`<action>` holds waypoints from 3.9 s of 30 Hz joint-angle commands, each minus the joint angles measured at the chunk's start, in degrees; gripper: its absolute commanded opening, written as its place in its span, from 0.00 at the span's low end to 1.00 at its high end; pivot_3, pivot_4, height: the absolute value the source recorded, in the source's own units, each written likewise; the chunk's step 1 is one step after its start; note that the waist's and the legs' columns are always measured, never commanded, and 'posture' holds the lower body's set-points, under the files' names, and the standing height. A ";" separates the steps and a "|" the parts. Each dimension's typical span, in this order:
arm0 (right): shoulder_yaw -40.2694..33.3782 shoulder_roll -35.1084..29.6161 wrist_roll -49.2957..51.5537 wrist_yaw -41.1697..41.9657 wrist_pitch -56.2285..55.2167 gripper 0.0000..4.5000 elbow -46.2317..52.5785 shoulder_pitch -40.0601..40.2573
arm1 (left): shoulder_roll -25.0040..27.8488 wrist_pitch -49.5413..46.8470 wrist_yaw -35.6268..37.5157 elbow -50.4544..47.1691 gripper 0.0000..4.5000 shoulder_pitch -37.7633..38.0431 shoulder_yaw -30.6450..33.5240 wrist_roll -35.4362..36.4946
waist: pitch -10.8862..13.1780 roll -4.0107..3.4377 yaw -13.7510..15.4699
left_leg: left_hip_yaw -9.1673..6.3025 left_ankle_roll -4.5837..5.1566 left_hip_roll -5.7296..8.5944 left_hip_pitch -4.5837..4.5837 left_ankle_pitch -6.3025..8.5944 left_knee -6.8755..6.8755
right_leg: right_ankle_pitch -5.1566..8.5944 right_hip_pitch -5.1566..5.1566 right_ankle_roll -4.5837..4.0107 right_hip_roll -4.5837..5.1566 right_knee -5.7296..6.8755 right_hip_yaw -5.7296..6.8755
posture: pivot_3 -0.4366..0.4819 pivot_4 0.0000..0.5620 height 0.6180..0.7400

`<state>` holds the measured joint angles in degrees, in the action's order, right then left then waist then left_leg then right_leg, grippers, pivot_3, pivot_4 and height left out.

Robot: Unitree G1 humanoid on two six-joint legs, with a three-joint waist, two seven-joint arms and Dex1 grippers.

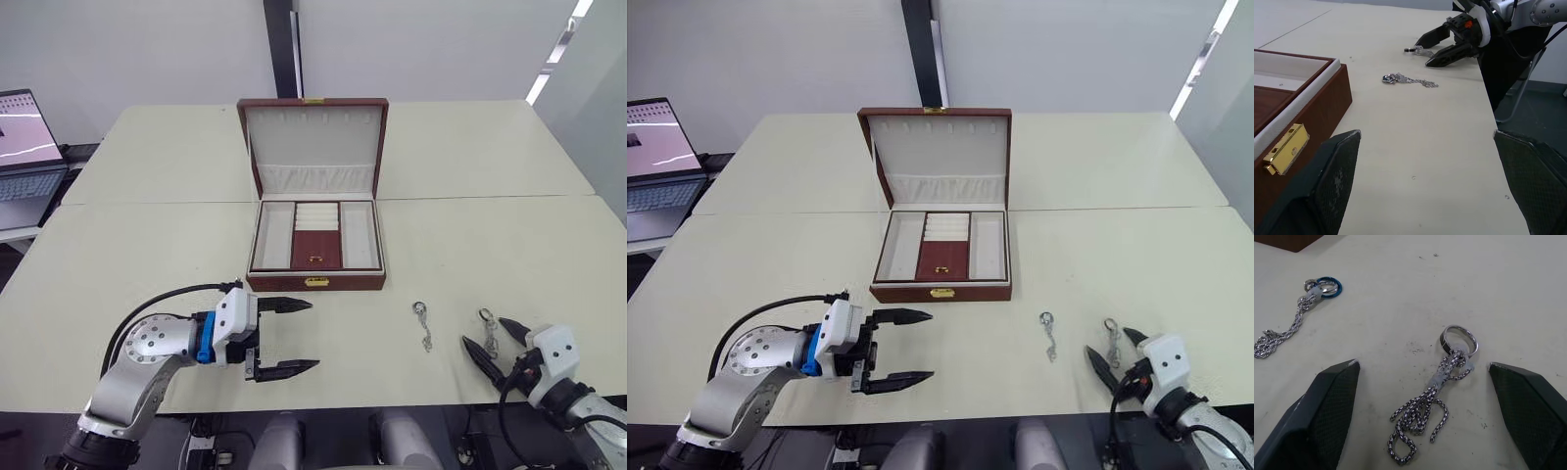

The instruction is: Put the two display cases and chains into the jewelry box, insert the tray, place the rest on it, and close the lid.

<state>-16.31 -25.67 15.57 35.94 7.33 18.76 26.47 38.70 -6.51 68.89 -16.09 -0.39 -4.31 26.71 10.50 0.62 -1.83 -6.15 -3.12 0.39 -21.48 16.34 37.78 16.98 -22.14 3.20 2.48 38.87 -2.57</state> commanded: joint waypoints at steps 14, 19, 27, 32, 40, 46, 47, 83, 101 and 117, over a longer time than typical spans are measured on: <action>1.07 0.50 1.50 -0.09 0.19 0.35 -2.00 0.89 | -1.12 4.29 1.33 3.09 1.00 -0.70 0.69 -0.14 | -0.10 0.11 0.02 | -0.05 0.00 -0.02 0.09 0.00 -0.01 | 0.01 0.11 -0.01 -0.01 0.00 0.03 | 0.48 0.27 1.00; 0.84 0.41 2.17 -0.11 0.75 0.09 -2.06 0.56 | -1.61 4.40 0.83 2.69 1.00 -0.64 0.59 -0.14 | -0.14 0.15 0.02 | -0.04 0.00 -0.02 0.10 0.00 -0.01 | 0.01 0.12 -0.01 -0.02 0.00 0.03 | 0.48 0.27 1.00; -0.09 0.35 3.75 0.07 1.03 0.01 -1.81 -0.14 | -2.10 4.74 0.48 3.01 1.00 -0.85 0.44 -0.20 | -0.16 0.18 0.02 | -0.04 0.00 -0.03 0.13 0.00 -0.01 | 0.01 0.14 -0.01 -0.02 0.00 0.03 | 0.48 0.27 1.00; -1.20 -0.85 5.60 1.14 1.53 0.01 -0.55 -1.53 | -2.45 4.64 0.39 3.34 1.00 -1.25 0.49 -0.32 | -0.15 0.17 0.01 | -0.04 0.00 -0.03 0.14 0.00 -0.01 | 0.01 0.15 -0.01 -0.02 0.00 0.02 | 0.48 0.27 1.00; -2.50 -5.41 13.00 2.75 8.76 0.00 7.21 -6.81 | -3.44 4.82 -1.36 4.16 1.00 -0.83 1.64 -0.42 | -0.14 0.12 0.03 | -0.04 0.01 -0.02 0.13 0.00 0.00 | 0.01 0.14 -0.01 -0.02 0.01 0.02 | 0.48 0.27 1.00; -0.25 -9.49 17.42 3.05 15.57 0.00 11.76 -15.06 | -4.70 3.81 -5.81 2.11 1.00 1.04 2.74 -0.34 | -0.14 0.12 -0.05 | -0.05 0.01 -0.02 0.12 0.00 0.00 | 0.01 0.14 -0.01 -0.02 0.01 0.03 | 0.48 0.27 1.00; 0.33 -10.01 17.91 3.09 16.61 0.00 12.00 -16.83 | -4.85 3.66 -6.62 1.63 1.00 1.46 2.93 -0.36 | -0.14 0.13 0.00 | -0.05 0.01 -0.02 0.12 0.00 0.00 | 0.01 0.13 -0.01 -0.02 0.01 0.02 | 0.48 0.27 1.00; 31.24 15.33 3.26 14.46 11.63 0.00 -29.89 -78.02 | -14.95 -15.13 -47.20 -30.39 1.00 19.23 17.08 1.94 | -0.11 0.15 -0.11 | -0.09 -0.01 -0.03 -0.03 0.00 0.01 | -0.01 -0.13 -0.03 0.00 0.08 0.06 | 0.48 0.27 1.00; 32.94 23.70 -6.62 13.75 4.67 0.00 -45.87 -81.57 | -18.78 -11.54 -48.49 -28.65 1.00 23.60 18.31 0.43 | -0.09 0.13 -0.22 | -0.06 -0.02 -0.02 -0.03 0.00 -0.01 | -0.01 -0.16 -0.04 -0.01 0.07 0.04 | 0.48 0.27 1.00; 32.42 26.38 -9.84 12.78 4.52 0.24 -49.83 -80.06 | -20.60 2.09 -40.09 -16.43 1.00 27.94 18.89 -1.49 | -0.08 0.11 -0.55 | -0.06 -0.02 -0.02 -0.03 0.00 -0.04 | 0.00 -0.17 -0.05 -0.01 0.07 0.05 | 0.48 0.27 1.00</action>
<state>17.27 0.21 4.78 48.54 11.92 -33.11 -52.79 18.28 -6.86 27.71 -32.79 27.28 13.87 25.49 10.42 0.73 -2.38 -6.21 -3.15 0.36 -21.51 16.34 37.74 16.98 -22.31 3.15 2.48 38.94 -2.52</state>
